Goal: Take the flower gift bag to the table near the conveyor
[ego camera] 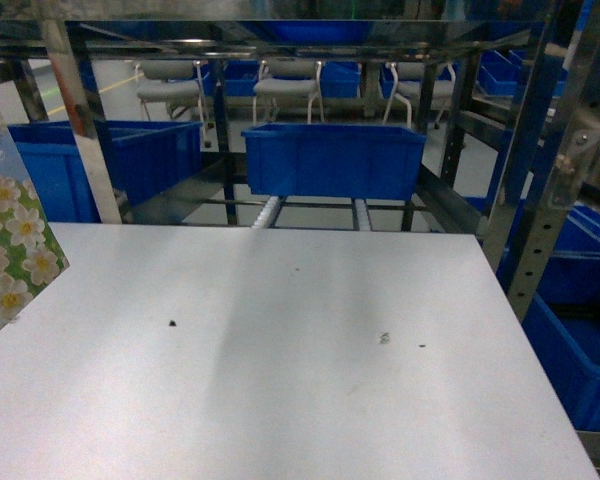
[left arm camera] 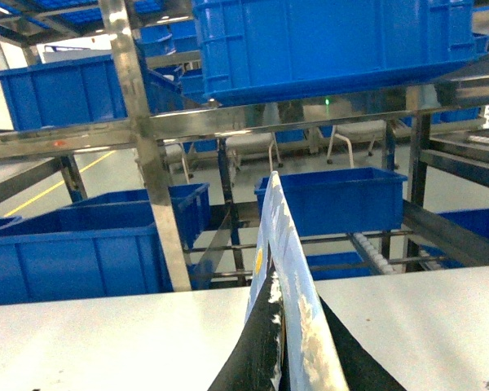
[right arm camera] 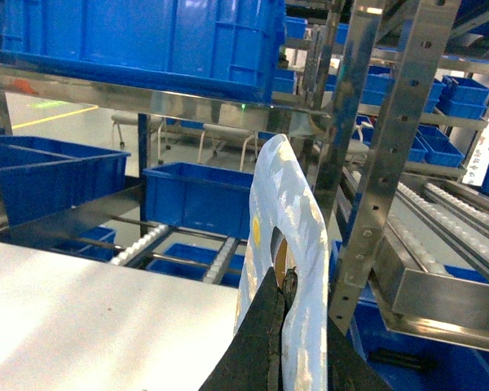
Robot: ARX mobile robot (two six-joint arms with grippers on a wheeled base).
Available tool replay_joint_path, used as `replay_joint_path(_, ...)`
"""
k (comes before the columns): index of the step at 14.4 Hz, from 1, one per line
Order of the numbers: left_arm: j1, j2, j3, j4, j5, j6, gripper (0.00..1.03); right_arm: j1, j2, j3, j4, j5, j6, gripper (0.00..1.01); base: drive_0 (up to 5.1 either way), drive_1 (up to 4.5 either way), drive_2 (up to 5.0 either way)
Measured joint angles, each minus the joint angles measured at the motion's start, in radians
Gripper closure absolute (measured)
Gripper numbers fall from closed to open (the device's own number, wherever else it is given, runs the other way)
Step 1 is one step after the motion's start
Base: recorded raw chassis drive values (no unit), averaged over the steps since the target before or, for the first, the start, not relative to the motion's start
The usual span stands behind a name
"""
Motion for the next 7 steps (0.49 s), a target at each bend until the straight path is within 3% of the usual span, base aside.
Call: replay_joint_path(7, 0.000, 0.000, 0.000, 0.002, 0.000, 0.000, 1.01, 0.000, 0.000, 0.000, -0.001, 0.000, 0.000, 0.99, -5.0, 2.42, 2.4)
